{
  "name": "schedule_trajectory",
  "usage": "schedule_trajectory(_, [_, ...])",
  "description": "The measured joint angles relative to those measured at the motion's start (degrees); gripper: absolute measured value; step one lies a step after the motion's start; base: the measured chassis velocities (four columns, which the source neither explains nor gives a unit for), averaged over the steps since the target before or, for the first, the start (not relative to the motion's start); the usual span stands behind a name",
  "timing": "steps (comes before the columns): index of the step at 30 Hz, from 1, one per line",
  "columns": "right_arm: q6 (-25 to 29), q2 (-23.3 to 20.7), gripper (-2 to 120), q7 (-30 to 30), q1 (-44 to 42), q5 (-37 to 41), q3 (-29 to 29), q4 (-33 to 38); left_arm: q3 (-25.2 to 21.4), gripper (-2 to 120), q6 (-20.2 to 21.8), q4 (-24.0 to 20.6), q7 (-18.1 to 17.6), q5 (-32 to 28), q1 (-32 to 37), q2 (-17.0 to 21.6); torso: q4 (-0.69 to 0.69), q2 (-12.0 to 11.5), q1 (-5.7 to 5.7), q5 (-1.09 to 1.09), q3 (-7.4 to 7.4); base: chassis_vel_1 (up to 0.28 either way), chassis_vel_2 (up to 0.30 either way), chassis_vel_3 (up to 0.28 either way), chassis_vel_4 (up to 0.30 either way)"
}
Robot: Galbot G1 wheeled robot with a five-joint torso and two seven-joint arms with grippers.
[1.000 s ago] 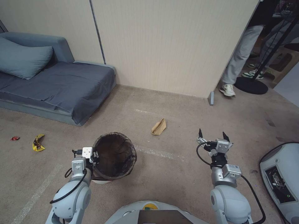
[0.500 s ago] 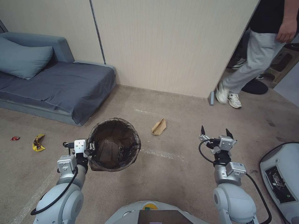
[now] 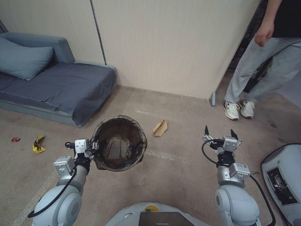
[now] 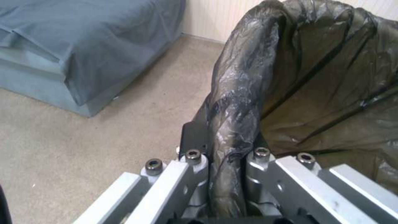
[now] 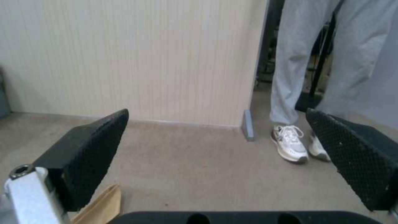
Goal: Pick up the trash bin, then pick up the garbage from the floor and place it into the trash bin.
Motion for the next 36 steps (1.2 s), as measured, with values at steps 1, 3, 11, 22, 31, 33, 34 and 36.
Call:
schedule_trajectory(1, [0.09,0.00,100,-0.05,-0.15,0.00,0.02,0.00,0.00,5,-0.01,-0.01,-0.03,-0.05,-0.02,0.05,0.00,0.00,0.00,0.00,0.00,0.000,0.000,0.000,0.000])
schedule_trajectory(3, [0.21,0.01,100,-0.08,-0.23,0.00,0.05,0.00,0.00,5,-0.03,-0.01,-0.07,-0.05,-0.02,0.06,0.00,0.00,0.00,0.00,0.00,0.000,0.000,0.000,0.000])
schedule_trajectory(11, [0.68,0.04,100,-0.14,-0.32,-0.04,0.29,-0.17,-0.19,5,-0.34,-0.03,-0.14,0.98,-0.04,0.08,0.00,0.00,0.00,0.00,0.00,0.000,0.000,0.000,0.000])
schedule_trajectory(22, [0.75,0.02,100,-0.21,-0.23,-0.14,0.27,-0.34,-0.33,5,-0.35,-0.02,-0.17,2.00,-0.06,-0.26,0.00,0.00,0.00,0.00,0.00,0.000,0.000,0.000,0.000])
schedule_trajectory(31, [0.97,0.01,100,-0.19,-0.51,-0.15,0.32,-0.45,-0.34,5,-0.52,0.11,-0.19,2.63,-0.02,-0.48,-0.01,0.00,0.00,0.00,0.00,-0.055,0.058,0.050,-0.065])
schedule_trajectory(33, [1.13,0.01,100,-0.18,-0.53,-0.16,0.26,-0.51,-0.33,5,-0.56,0.12,-0.19,2.73,0.02,-0.51,0.00,0.00,0.00,0.00,0.00,-0.056,0.038,0.051,-0.038])
schedule_trajectory(34, [1.13,0.01,100,-0.18,-0.53,-0.16,0.26,-0.51,-0.33,5,-0.56,0.12,-0.19,2.73,0.02,-0.51,0.00,0.00,0.00,0.00,0.00,-0.047,0.033,0.051,-0.040])
schedule_trajectory(36, [1.18,0.01,100,-0.18,-0.57,-0.17,0.23,-0.53,-0.29,5,-0.58,0.12,-0.19,2.80,0.05,-0.55,0.00,0.00,0.00,0.00,0.00,-0.048,0.051,0.065,-0.038])
